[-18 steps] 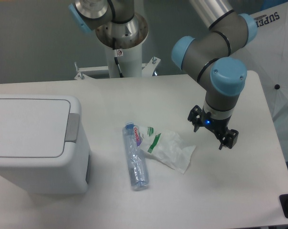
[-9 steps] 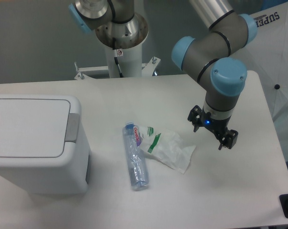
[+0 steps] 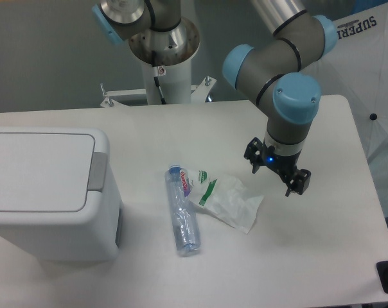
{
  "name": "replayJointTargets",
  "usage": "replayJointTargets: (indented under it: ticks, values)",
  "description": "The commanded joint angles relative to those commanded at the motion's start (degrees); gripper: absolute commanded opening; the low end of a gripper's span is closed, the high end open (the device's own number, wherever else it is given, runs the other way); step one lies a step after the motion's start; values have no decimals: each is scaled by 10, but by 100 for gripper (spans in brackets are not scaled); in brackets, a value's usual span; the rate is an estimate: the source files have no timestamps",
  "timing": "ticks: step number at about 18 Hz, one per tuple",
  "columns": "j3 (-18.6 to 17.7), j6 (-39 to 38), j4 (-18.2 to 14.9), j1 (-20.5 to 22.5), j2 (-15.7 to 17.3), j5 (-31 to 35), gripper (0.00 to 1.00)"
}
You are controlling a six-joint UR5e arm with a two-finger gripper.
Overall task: Open the trash can
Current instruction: 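Move the gripper over the bottle toward the white trash bin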
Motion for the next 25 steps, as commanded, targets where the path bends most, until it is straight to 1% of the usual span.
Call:
replayJointTargets:
  ticks: [3, 4, 5, 6, 7, 11, 13, 20, 21, 25]
  values:
    - [17, -64, -10, -12, 4, -36, 100]
    - [27, -108, -31, -20, 4, -53, 100]
    - [35, -134, -51, -27, 4, -55, 100]
    - [52, -166, -77, -40, 4, -56, 100]
    - [65, -193, -93, -49, 4, -61, 100]
    - [121, -287, -143, -76, 4, -79, 100]
    - [141, -314, -166, -84, 4, -91, 100]
    - [178, -436, -168, -112, 6, -131, 100]
    - [183, -449, -169, -117, 11, -135, 100]
    - [182, -485, -167, -144, 32, -146, 100]
